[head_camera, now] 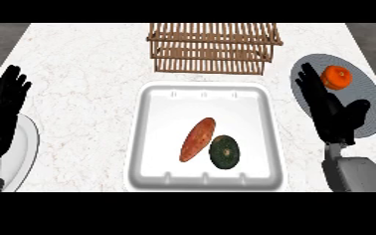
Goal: Pick the sweet potato from the tray and place it in the tiered shelf
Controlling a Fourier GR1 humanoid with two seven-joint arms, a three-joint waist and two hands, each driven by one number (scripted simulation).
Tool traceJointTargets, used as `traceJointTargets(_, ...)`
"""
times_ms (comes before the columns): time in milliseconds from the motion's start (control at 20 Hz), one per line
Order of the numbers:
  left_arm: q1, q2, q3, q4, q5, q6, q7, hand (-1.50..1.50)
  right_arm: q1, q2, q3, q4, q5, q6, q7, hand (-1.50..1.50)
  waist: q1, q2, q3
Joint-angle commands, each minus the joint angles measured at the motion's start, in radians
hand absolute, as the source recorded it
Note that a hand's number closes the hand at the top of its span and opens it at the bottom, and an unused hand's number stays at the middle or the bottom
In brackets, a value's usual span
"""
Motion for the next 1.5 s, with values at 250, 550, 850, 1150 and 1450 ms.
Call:
traceJointTargets(250, -0.032, -0.132, -0.11, -0.172, -0.102, 0.159, 0.063, 0.0, -0.212, 0.262, 0.233, -0.107, 0.217, -0.362, 0.126, 1.5, -0.001, -0.005, 0.03)
traceJointTargets(550, -0.046, -0.18, -0.129, -0.139, -0.095, 0.148, 0.098, 0.0, -0.07, 0.266, 0.317, -0.185, 0.078, -0.658, 0.006, -1.5, -0.016, -0.001, 0.031)
traceJointTargets(850, 0.027, -0.162, -0.106, -0.179, -0.089, 0.12, 0.097, 0.0, -0.056, 0.108, 0.455, -0.372, 0.294, -0.454, 0.335, -1.5, -0.02, -0.009, 0.027)
traceJointTargets(1150, -0.021, -0.2, -0.145, -0.168, -0.124, 0.162, 0.133, 0.0, -0.199, 0.006, 0.603, -0.41, 0.433, -0.273, 0.724, -1.5, -0.025, -0.013, 0.024)
traceJointTargets(1450, -0.006, -0.204, -0.158, -0.166, -0.143, 0.16, 0.118, 0.0, -0.403, -0.066, 0.667, -0.39, 0.549, -0.026, 1.099, -1.5, -0.018, -0.017, 0.022)
